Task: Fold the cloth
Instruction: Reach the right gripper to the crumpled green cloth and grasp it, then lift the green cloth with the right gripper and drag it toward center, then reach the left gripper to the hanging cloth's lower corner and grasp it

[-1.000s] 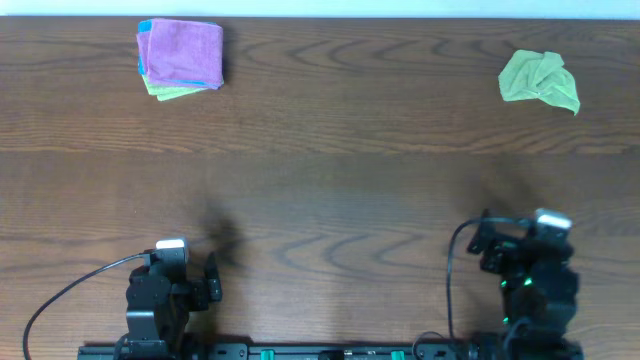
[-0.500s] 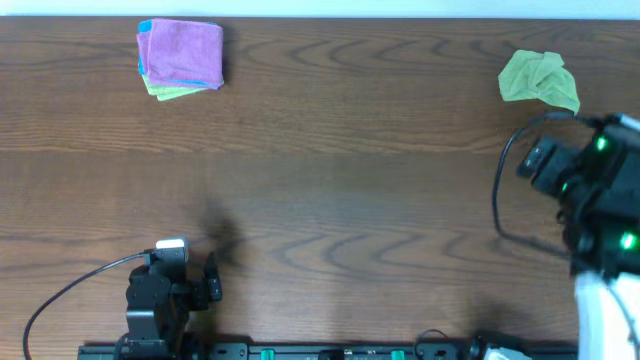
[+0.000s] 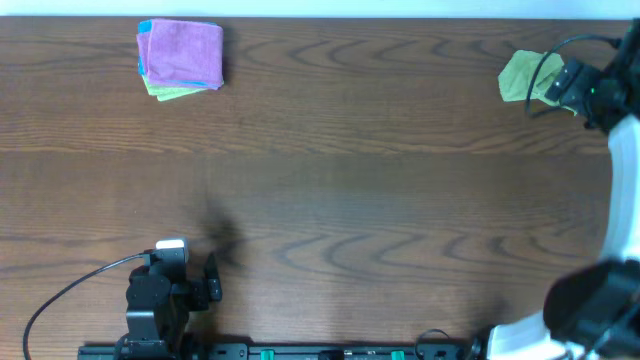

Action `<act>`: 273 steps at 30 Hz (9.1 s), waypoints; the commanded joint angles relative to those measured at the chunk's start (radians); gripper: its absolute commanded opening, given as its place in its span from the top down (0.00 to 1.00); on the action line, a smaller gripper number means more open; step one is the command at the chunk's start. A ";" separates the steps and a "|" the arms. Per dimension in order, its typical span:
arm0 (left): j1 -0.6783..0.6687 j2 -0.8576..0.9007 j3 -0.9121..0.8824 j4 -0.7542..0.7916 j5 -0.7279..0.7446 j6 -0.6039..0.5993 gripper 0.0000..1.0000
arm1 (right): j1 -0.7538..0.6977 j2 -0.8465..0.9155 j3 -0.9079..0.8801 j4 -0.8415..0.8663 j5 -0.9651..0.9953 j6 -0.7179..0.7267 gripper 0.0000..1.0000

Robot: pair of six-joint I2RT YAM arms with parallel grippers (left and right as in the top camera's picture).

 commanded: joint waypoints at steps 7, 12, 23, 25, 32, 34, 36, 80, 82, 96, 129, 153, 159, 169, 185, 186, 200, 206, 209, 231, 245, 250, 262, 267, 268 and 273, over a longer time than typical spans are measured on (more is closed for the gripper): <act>0.004 -0.006 -0.041 -0.039 -0.024 0.015 0.05 | -0.029 0.275 0.192 0.031 -0.093 -0.026 0.01; 0.004 -0.006 -0.041 -0.039 -0.024 0.015 0.05 | -0.027 0.287 0.188 0.053 -0.122 -0.025 0.01; 0.004 -0.006 -0.041 -0.039 -0.024 0.015 0.05 | -0.028 0.332 0.187 0.158 -0.164 0.010 0.01; 0.004 -0.006 -0.041 -0.039 -0.024 0.015 0.05 | -0.028 0.359 0.187 0.203 -0.179 0.000 0.01; 0.004 -0.006 -0.041 -0.039 -0.024 0.015 0.05 | -0.015 0.471 0.187 0.311 -0.182 0.005 0.01; 0.004 -0.006 -0.041 -0.039 -0.024 0.015 0.05 | -0.011 0.494 0.187 0.329 -0.183 0.005 0.02; 0.004 -0.006 -0.041 -0.039 -0.024 0.015 0.05 | -0.009 0.525 0.187 0.356 -0.189 0.005 0.07; 0.004 -0.006 -0.041 -0.039 -0.024 0.014 0.05 | 0.102 0.256 0.187 0.060 -0.330 -0.111 0.99; 0.004 -0.006 -0.041 -0.039 -0.024 0.015 0.05 | 0.131 0.196 0.187 0.010 -0.326 -0.122 0.99; 0.004 -0.006 -0.041 -0.039 -0.024 0.014 0.05 | 0.429 -0.024 0.187 -0.329 -0.301 -0.127 0.99; 0.004 -0.006 -0.041 -0.039 -0.024 0.015 0.05 | 1.035 -0.047 0.187 -0.220 -0.431 -0.035 0.99; 0.004 -0.006 -0.041 -0.039 -0.024 0.015 0.05 | 0.579 0.198 0.187 -0.086 -0.183 0.005 0.04; 0.004 -0.006 -0.041 -0.039 -0.024 0.015 0.05 | 0.565 0.283 0.186 -0.045 -0.240 0.028 0.09; 0.004 -0.006 -0.041 0.055 0.048 -0.023 0.05 | 0.473 0.441 0.186 0.161 -0.435 0.093 0.21; 0.002 0.185 0.029 0.298 0.385 -0.592 0.05 | 0.462 0.602 0.186 0.270 -0.503 0.207 0.30; 0.002 0.237 0.049 0.317 0.399 -0.592 0.05 | 0.462 0.605 0.186 0.278 -0.507 0.214 0.31; 0.002 1.093 0.522 0.364 0.560 -0.574 0.05 | 0.462 0.610 0.186 0.343 -0.506 0.265 0.39; 0.002 1.294 0.543 0.455 0.578 -0.931 0.05 | 0.462 0.610 0.186 0.373 -0.507 0.287 0.41; 0.001 1.353 0.543 0.508 0.619 -0.999 0.05 | 0.462 0.621 0.186 0.384 -0.509 0.301 0.42; -0.153 1.427 0.543 0.689 0.587 -1.086 0.05 | 0.463 0.685 0.186 0.435 -0.548 0.364 0.57; -0.243 1.503 0.543 0.767 0.503 -1.154 0.05 | 0.467 0.700 0.186 0.434 -0.556 0.333 0.99; -0.299 1.617 0.543 0.882 0.502 -1.212 0.05 | 0.467 0.700 0.186 0.419 -0.567 0.325 0.99; -0.306 1.689 0.543 1.065 0.499 -1.197 0.05 | 0.467 0.700 0.186 0.405 -0.571 0.299 0.99; -0.306 1.697 0.543 1.067 0.498 -1.190 0.05 | 0.467 0.700 0.186 0.404 -0.571 0.299 0.99; -0.306 1.700 0.543 1.066 0.498 -1.190 0.05 | 0.467 0.700 0.186 0.405 -0.571 0.299 0.99; -0.312 1.718 0.543 1.089 0.499 -1.191 0.05 | 0.466 0.700 0.186 0.405 -0.570 0.299 0.99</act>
